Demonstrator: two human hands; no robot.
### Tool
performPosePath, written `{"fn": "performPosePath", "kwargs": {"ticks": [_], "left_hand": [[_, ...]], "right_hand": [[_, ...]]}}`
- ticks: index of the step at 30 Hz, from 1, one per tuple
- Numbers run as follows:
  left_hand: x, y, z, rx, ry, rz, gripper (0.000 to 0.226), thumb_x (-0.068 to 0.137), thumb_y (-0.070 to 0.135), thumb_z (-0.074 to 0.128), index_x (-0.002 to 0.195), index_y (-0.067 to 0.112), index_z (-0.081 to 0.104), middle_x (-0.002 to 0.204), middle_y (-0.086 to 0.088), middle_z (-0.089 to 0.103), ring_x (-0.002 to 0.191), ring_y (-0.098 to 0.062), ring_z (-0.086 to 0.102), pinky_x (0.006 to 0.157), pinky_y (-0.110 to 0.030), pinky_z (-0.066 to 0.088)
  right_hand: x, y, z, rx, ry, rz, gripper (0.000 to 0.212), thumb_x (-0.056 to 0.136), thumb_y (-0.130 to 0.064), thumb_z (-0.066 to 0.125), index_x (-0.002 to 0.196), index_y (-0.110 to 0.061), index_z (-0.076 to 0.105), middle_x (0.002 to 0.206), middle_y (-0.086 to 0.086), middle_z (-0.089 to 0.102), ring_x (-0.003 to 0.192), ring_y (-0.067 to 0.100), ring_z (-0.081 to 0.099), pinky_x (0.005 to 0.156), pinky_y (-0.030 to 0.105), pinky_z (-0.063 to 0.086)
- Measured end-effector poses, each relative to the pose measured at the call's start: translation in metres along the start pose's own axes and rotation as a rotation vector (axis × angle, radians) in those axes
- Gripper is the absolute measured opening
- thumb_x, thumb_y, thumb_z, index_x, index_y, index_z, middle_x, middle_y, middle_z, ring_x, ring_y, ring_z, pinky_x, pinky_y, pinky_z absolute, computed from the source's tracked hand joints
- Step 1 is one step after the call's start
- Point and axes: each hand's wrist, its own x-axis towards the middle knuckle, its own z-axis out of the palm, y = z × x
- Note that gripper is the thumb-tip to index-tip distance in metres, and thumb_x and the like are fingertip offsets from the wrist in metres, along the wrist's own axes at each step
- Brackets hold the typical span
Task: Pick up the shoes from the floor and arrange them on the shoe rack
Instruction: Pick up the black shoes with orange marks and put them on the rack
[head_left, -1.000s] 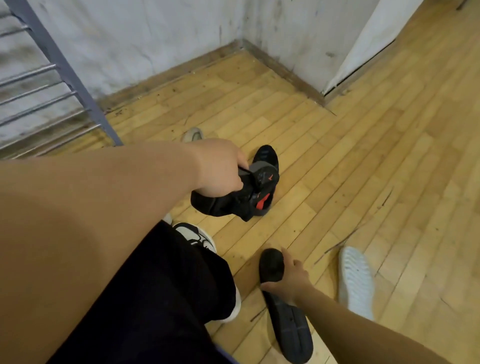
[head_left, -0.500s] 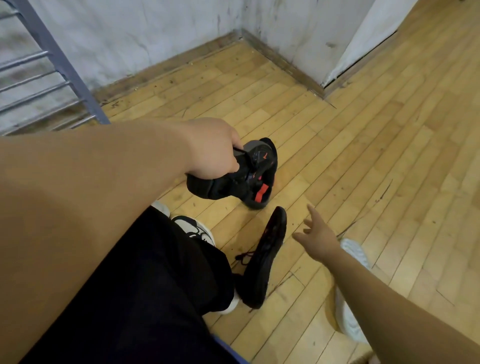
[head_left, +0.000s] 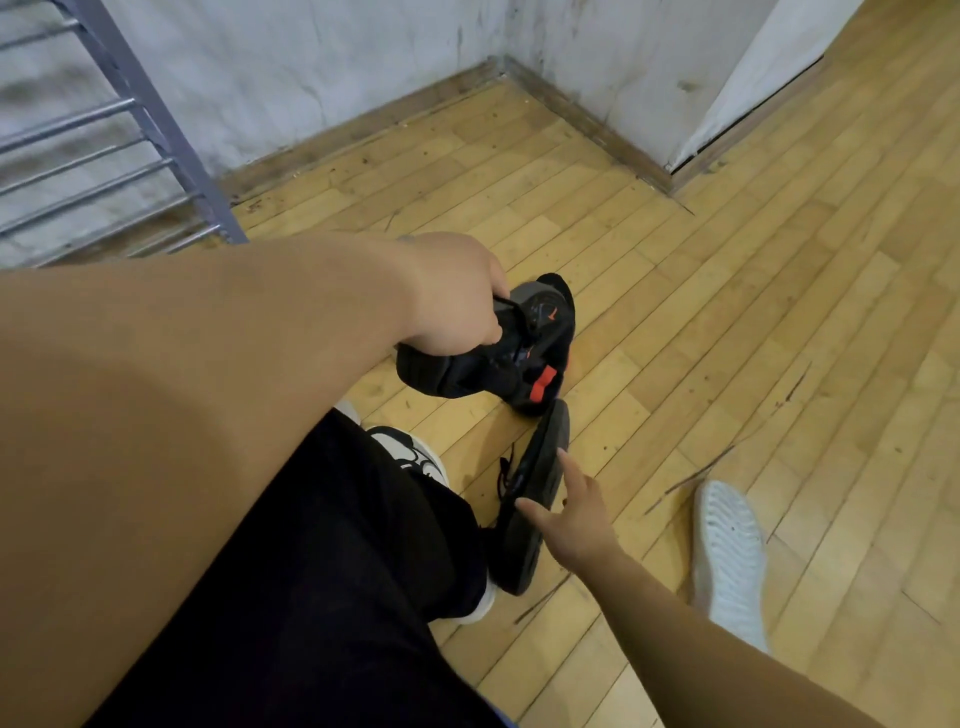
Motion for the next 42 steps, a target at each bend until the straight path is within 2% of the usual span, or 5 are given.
{"fn": "performPosePath", "kwargs": {"ticks": [21,24,28,36,42], "left_hand": [[-0.007,0.001,-0.004,-0.099,0.028,0.003,0.035,0.097,0.03,0.061,0.132,0.036,0.063,0.114,0.0,0.069,0.1,-0.023,0.065,0.089,-0.042,0.057],[-0.018,-0.003,-0.012,-0.182,0.085,0.004,0.035,0.099,0.03,0.06,0.133,0.038,0.062,0.119,0.004,0.067,0.105,-0.021,0.063,0.09,-0.036,0.054],[-0.036,-0.009,-0.036,-0.451,0.29,0.03,0.038,0.099,0.03,0.061,0.136,0.042,0.061,0.119,0.009,0.065,0.102,-0.016,0.063,0.076,-0.026,0.049],[-0.117,-0.065,-0.107,-0.846,0.916,0.1,0.029,0.099,0.028,0.061,0.125,0.041,0.065,0.106,0.023,0.068,0.094,0.004,0.066,0.067,-0.006,0.05],[-0.215,-0.166,-0.125,-1.111,1.255,0.078,0.026,0.098,0.022,0.064,0.113,0.044,0.067,0.111,0.007,0.076,0.098,-0.012,0.074,0.09,-0.042,0.06]], "right_hand": [[-0.047,0.033,-0.014,0.107,0.011,0.137,0.082,0.1,-0.008,0.054,0.163,-0.042,0.014,0.158,0.006,0.045,0.131,0.03,0.055,0.076,0.022,0.057],[-0.051,-0.008,-0.034,0.235,0.087,0.045,0.08,0.099,-0.006,0.056,0.161,-0.043,0.021,0.158,-0.001,0.043,0.143,0.027,0.045,0.098,0.035,0.055],[-0.051,-0.091,-0.079,0.253,0.177,-0.219,0.081,0.1,-0.011,0.061,0.16,-0.046,0.021,0.155,-0.014,0.044,0.121,0.002,0.049,0.085,0.017,0.047],[-0.071,-0.295,-0.132,0.312,0.16,-0.664,0.076,0.1,-0.016,0.064,0.157,-0.051,0.027,0.143,-0.013,0.058,0.132,0.006,0.053,0.105,0.038,0.053],[-0.113,-0.446,-0.086,0.301,-0.013,-0.911,0.074,0.101,-0.01,0.063,0.156,-0.049,0.032,0.138,-0.014,0.062,0.118,-0.002,0.062,0.103,0.037,0.054]]}}
